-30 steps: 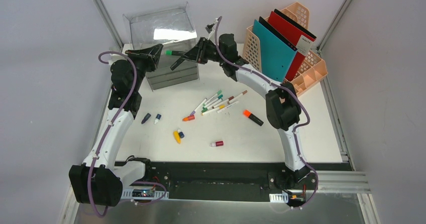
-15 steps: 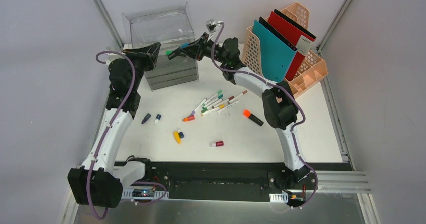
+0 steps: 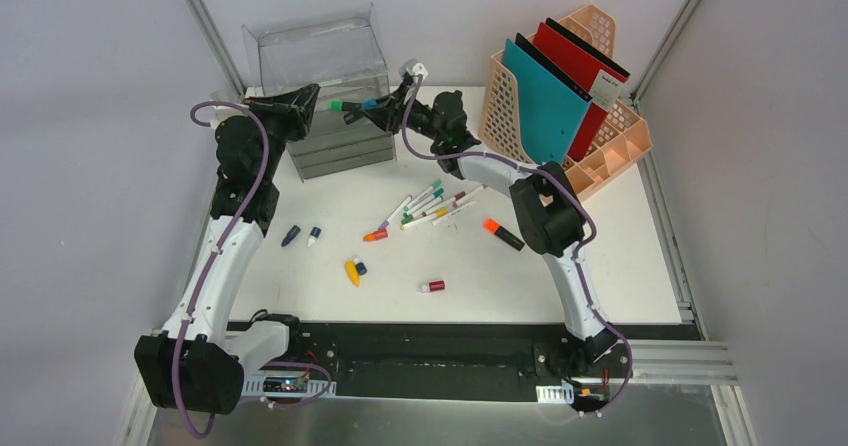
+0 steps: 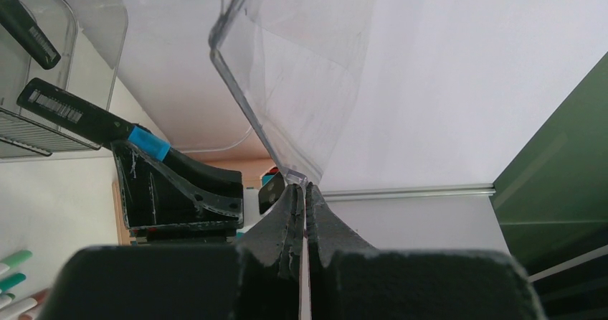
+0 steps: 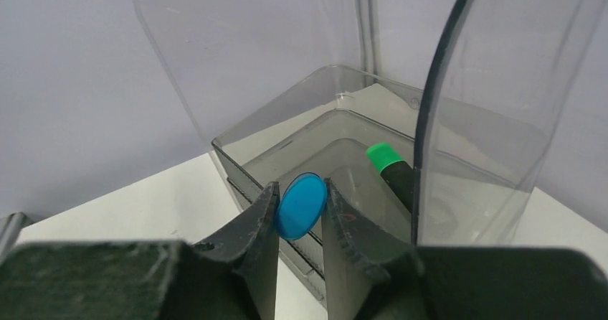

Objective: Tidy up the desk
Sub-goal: Place the stationery in the storage box.

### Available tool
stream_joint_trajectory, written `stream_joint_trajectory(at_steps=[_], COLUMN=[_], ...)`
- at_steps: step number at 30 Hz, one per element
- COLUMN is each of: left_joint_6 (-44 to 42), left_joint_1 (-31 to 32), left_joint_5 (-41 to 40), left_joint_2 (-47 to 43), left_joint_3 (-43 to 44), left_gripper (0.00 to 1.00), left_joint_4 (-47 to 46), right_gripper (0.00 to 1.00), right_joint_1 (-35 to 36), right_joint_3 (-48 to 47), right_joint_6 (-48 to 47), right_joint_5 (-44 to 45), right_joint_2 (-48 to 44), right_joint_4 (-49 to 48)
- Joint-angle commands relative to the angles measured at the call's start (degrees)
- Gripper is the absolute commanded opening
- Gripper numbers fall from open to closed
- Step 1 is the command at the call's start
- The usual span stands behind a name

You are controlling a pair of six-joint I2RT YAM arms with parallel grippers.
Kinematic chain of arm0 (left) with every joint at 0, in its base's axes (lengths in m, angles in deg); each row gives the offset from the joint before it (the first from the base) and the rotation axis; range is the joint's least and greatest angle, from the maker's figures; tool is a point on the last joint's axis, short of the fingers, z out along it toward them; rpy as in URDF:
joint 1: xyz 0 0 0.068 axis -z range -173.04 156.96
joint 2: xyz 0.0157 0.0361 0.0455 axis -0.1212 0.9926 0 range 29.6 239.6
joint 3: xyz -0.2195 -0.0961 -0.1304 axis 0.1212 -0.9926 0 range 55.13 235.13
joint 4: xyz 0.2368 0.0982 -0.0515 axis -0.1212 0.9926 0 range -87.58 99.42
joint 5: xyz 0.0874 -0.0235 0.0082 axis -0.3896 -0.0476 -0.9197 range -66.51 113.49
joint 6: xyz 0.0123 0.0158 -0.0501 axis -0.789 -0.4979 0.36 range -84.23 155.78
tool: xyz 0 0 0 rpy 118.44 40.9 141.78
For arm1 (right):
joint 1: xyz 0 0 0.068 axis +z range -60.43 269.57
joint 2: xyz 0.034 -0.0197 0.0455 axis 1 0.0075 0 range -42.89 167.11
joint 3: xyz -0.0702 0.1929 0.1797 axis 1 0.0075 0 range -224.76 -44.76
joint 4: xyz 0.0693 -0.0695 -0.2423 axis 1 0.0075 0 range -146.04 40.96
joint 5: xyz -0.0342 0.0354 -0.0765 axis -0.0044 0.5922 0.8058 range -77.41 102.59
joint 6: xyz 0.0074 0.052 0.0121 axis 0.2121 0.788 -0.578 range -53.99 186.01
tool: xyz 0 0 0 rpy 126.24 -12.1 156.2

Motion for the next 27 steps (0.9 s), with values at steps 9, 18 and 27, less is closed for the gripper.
stream_joint_trajectory(at_steps=[9, 18, 27], left_joint_6=[-0.53, -0.90, -0.48], left_joint_1=[0.45, 0.46, 0.45], left_joint_5=[-1.87, -1.67, -1.08], left_joint_2=[-2.77, -2.79, -2.79], left_joint_3=[2.91, 3.34, 2.99], left_gripper=[0.00, 0.00, 0.00], left_joint_4=[-0.82, -0.44, -0.83], right_gripper=[0.08, 0.36, 0.84], right_joint_1=[2.96, 5.57, 7.92], right_joint_3=[-5.07, -3.26, 8.64], right_joint_6=[-20.03, -31.54, -37.36], right_joint_5=[13.51, 23.14, 25.76], right_joint_2=[2.20, 2.71, -1.81], right_joint_4=[5.13, 6.97, -6.71])
